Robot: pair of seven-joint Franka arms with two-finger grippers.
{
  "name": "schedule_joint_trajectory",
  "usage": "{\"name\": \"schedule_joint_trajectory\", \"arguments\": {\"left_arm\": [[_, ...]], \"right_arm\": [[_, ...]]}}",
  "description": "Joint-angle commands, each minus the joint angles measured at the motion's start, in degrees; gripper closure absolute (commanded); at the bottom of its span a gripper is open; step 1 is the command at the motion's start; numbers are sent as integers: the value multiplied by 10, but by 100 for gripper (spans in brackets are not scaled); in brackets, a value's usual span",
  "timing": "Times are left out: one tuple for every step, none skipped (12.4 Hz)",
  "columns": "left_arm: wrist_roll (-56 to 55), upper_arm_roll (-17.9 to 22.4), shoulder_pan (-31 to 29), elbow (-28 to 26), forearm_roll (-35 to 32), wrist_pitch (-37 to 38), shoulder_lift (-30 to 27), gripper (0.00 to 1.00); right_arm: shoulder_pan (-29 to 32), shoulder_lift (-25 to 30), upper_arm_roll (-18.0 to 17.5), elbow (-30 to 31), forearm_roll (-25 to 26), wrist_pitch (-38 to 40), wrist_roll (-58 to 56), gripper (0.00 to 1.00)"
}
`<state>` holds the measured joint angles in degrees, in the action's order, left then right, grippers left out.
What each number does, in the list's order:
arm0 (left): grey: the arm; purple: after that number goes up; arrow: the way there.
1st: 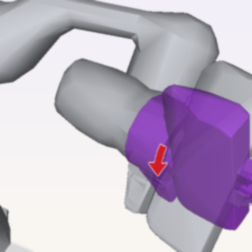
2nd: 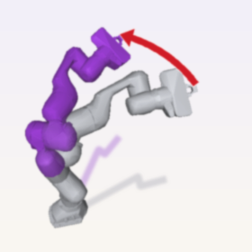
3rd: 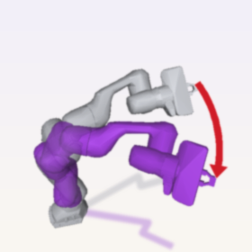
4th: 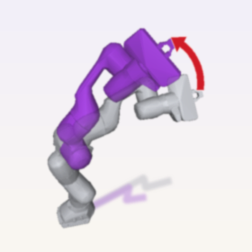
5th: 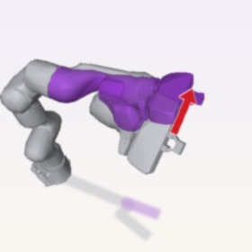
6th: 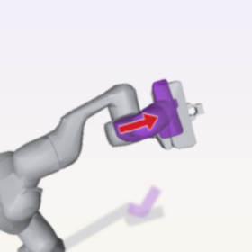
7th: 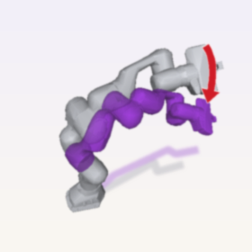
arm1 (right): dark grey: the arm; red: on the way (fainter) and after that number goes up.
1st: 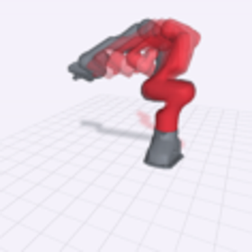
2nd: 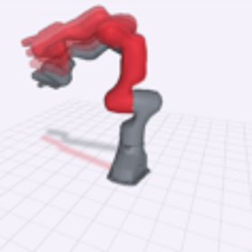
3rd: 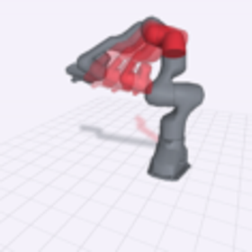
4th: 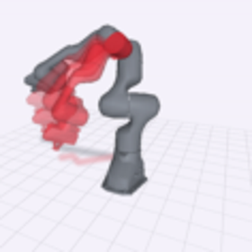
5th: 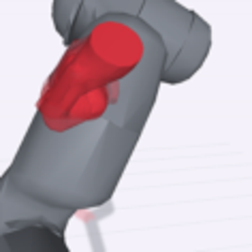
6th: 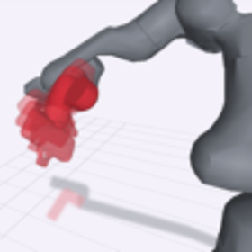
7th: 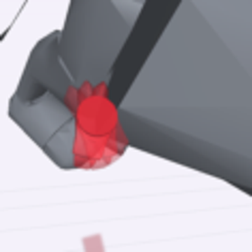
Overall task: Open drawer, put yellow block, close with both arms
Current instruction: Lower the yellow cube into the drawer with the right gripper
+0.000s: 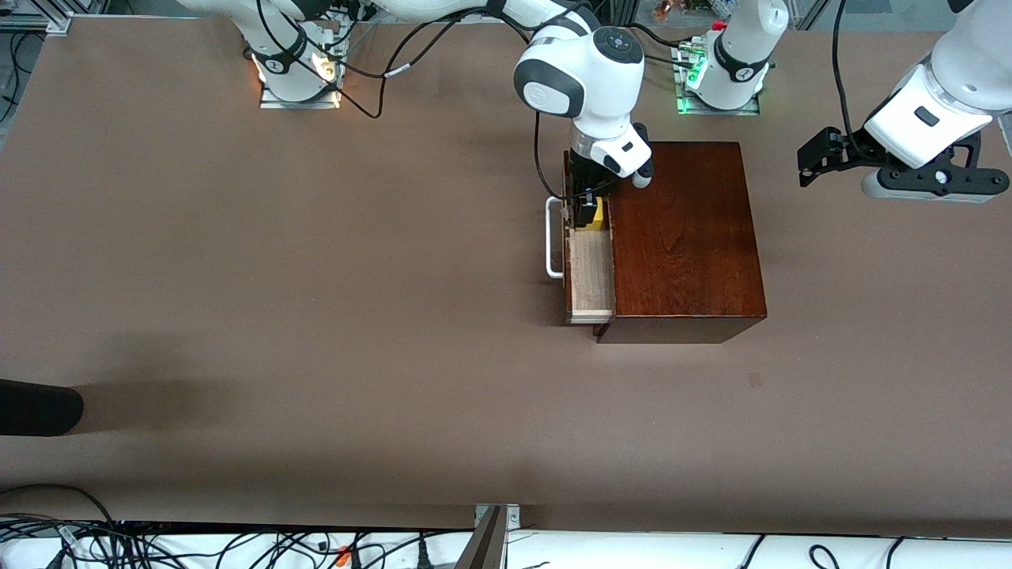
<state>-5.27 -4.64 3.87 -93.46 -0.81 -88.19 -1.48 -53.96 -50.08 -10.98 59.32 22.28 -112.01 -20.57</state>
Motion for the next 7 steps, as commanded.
{"name": "schedule_joint_trajectory", "arguments": {"left_arm": [[8, 2, 1, 31, 14, 21, 17, 0], [8, 2, 1, 31, 14, 21, 17, 0], [8, 2, 1, 31, 14, 21, 17, 0], [9, 2, 1, 32, 14, 21, 17, 0], [9, 2, 1, 31, 15, 21, 17, 0], [9, 2, 1, 31, 15, 21, 17, 0], [10, 2, 1, 31, 15, 21, 17, 0]], "right_arm": [[-1, 4, -3, -12, 7, 41, -4, 0], [-1, 9, -5, -13, 6, 59, -2, 0], [-1, 23, -7, -24, 3, 76, 6, 0], [-1, 36, -8, -32, -7, 93, 20, 0], [0, 53, -7, -41, -27, 99, 30, 0], [3, 69, -6, -43, -44, 102, 38, 0], [6, 89, -3, -45, -58, 108, 48, 0]]}}
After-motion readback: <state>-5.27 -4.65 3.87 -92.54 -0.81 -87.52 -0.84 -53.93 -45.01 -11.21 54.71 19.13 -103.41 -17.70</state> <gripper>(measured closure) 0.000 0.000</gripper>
